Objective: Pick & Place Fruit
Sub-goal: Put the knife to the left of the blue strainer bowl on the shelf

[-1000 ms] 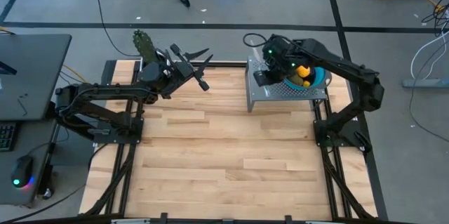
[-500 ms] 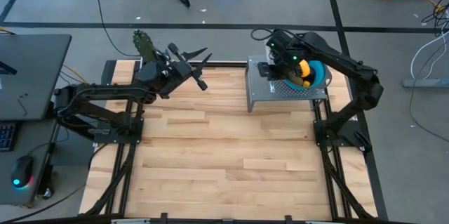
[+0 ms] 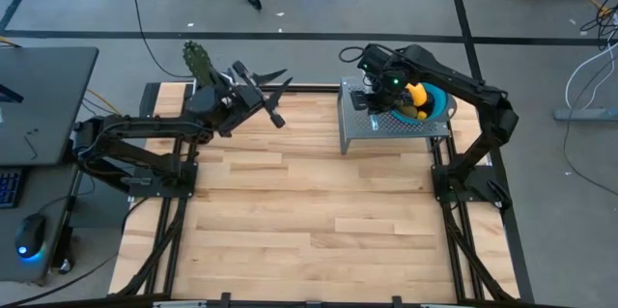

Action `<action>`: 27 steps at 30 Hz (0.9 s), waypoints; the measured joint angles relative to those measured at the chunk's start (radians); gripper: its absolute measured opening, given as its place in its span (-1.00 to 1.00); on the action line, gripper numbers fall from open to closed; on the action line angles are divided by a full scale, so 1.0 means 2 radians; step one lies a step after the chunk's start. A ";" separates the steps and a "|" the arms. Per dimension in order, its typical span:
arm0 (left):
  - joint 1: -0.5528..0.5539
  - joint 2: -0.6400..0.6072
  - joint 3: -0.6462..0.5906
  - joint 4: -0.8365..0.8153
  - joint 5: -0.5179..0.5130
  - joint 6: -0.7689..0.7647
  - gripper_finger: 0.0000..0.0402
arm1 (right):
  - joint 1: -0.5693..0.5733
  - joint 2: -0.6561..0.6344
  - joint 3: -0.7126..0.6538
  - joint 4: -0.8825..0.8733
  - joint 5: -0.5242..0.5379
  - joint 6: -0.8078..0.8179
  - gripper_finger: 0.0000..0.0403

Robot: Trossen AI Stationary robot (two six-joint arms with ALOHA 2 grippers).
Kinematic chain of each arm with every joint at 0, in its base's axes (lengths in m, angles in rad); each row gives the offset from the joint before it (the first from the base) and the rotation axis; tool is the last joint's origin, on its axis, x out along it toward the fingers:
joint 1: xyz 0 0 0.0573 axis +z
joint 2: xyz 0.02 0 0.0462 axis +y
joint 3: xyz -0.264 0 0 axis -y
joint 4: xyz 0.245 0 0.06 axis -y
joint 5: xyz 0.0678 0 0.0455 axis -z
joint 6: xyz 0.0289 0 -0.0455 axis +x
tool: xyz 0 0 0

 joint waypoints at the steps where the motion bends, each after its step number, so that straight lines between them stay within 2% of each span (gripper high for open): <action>1: -0.002 0.000 0.000 0.000 0.000 0.000 -0.44 | 0.000 0.000 0.000 0.000 0.007 -0.001 -0.75; 8: -0.013 0.000 0.000 -0.001 -0.007 0.005 -0.44 | -0.002 0.000 0.000 0.001 0.019 -0.017 -0.75; 15: -0.018 0.000 0.000 -0.001 -0.007 0.009 -0.44 | 0.003 -0.001 0.000 0.026 -0.018 -0.049 -0.75; 24: -0.018 0.000 0.000 0.000 -0.008 0.013 -0.44 | 0.005 -0.002 0.000 0.058 -0.020 -0.016 -0.75; 27: -0.018 0.000 0.000 0.000 -0.008 0.013 -0.44 | 0.006 -0.002 0.000 0.050 -0.014 0.025 -0.75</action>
